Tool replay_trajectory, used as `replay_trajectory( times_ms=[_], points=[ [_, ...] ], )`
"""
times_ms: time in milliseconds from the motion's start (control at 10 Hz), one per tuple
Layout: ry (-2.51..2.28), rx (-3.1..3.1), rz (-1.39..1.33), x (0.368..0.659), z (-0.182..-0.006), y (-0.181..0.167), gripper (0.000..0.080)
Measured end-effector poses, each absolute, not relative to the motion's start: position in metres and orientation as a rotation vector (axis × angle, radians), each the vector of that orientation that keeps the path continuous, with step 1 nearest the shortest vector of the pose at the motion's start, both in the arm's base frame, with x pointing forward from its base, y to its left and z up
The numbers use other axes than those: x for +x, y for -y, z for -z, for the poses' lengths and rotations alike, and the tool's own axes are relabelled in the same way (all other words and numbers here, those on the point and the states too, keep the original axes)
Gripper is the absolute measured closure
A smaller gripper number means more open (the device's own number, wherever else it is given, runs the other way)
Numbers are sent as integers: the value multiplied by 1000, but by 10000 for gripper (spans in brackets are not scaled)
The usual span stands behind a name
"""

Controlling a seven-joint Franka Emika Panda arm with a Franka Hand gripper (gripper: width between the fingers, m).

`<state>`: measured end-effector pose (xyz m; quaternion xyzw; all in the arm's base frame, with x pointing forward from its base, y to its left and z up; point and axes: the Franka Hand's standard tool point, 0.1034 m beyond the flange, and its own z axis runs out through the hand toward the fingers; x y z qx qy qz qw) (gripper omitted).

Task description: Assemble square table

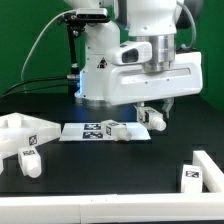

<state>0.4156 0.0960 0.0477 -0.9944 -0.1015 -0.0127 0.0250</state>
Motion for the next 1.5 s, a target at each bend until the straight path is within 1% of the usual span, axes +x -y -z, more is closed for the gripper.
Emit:
replay_trajectory(
  times_ms=[100, 200, 300, 500, 800, 1100, 1200, 1300, 1400, 1500],
  points=[
    [306, -3076, 13, 406, -37, -96, 514],
    [317, -3074, 17, 412, -41, -95, 514],
    [317, -3073, 23, 413, -42, -96, 514],
    [315, -3074, 14, 411, -39, -95, 514],
    [187, -3082, -17, 396, -14, -85, 514],
    [180, -3083, 5, 397, -11, -83, 513],
    [177, -3082, -7, 397, -13, -83, 347],
    [173, -3077, -53, 398, -22, -83, 347],
    [173, -3071, -99, 409, -37, -81, 192],
    [177, -3060, -132, 428, -53, -78, 163]
  ],
)
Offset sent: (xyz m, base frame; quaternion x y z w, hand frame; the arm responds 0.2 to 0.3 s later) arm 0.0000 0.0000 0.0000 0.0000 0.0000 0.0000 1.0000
